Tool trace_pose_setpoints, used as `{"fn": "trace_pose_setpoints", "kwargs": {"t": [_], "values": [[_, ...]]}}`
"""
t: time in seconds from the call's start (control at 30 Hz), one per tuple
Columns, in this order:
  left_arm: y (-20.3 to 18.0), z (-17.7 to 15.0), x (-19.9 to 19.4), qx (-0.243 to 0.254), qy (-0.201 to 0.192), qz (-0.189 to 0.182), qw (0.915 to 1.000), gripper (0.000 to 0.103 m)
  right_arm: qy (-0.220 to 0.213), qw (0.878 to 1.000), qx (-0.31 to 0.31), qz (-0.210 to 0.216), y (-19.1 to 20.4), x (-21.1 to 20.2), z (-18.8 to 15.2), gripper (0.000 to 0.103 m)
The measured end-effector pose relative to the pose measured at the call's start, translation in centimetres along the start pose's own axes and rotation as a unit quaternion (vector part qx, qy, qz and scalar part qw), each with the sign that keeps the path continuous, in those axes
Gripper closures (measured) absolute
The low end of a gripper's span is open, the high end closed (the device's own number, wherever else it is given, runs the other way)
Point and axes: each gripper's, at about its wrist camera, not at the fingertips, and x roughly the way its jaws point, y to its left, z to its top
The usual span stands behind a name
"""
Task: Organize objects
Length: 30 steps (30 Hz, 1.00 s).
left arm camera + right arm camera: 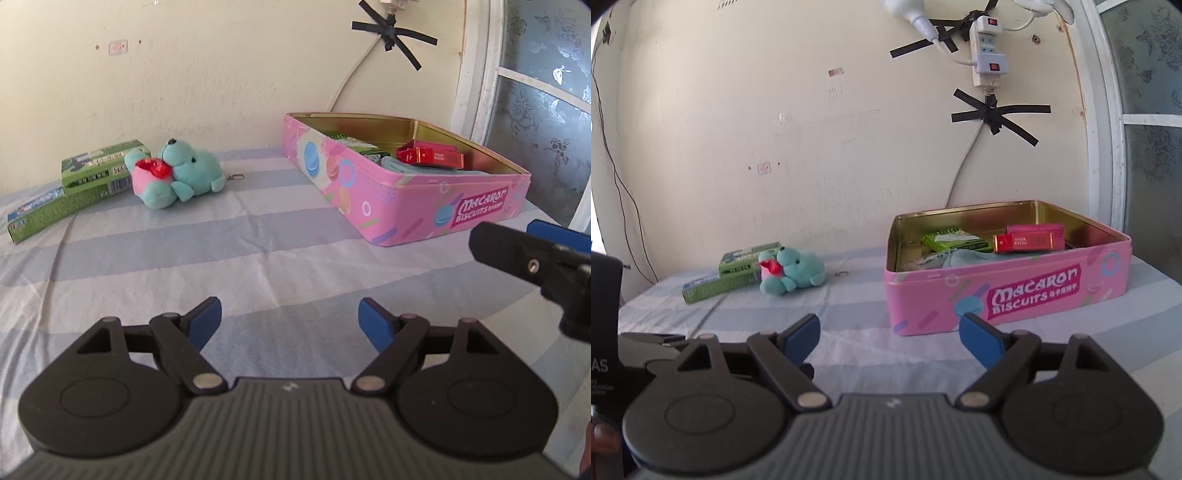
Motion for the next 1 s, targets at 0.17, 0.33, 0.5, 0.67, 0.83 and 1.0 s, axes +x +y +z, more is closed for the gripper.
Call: {"fn": "trace_pose_setpoints", "kwargs": {"t": [0.17, 0.33, 0.5, 0.67, 0.83, 1.0], "values": [[-0.2, -0.2, 0.7, 0.008, 0.002, 0.007, 0.9999, 0.02, 0.011, 1.0, 0.01, -0.006, -0.5, 0.8, -0.2, 0.017], [-0.5, -0.7, 1.3, 0.019, 0.01, 0.011, 0.9997, 0.019, 0.021, 1.0, 0.019, -0.007, -0.9, 1.6, -0.4, 0.017], [-0.7, -0.8, 1.4, 0.023, 0.009, 0.019, 0.9995, 0.017, 0.029, 0.999, 0.029, -0.006, -1.4, 2.1, -0.7, 0.017], [-0.9, -0.9, 1.5, 0.027, 0.007, 0.026, 0.9993, 0.014, 0.034, 0.999, 0.034, -0.007, -1.7, 2.5, -0.9, 0.017], [-0.9, -0.9, 1.5, 0.026, 0.006, 0.026, 0.9993, 0.013, 0.045, 0.998, 0.044, -0.005, -2.0, 3.0, -1.2, 0.017], [-0.9, -0.9, 1.5, 0.026, 0.006, 0.026, 0.9993, 0.013, 0.046, 0.998, 0.041, -0.003, -2.0, 3.1, -1.3, 0.017]]}}
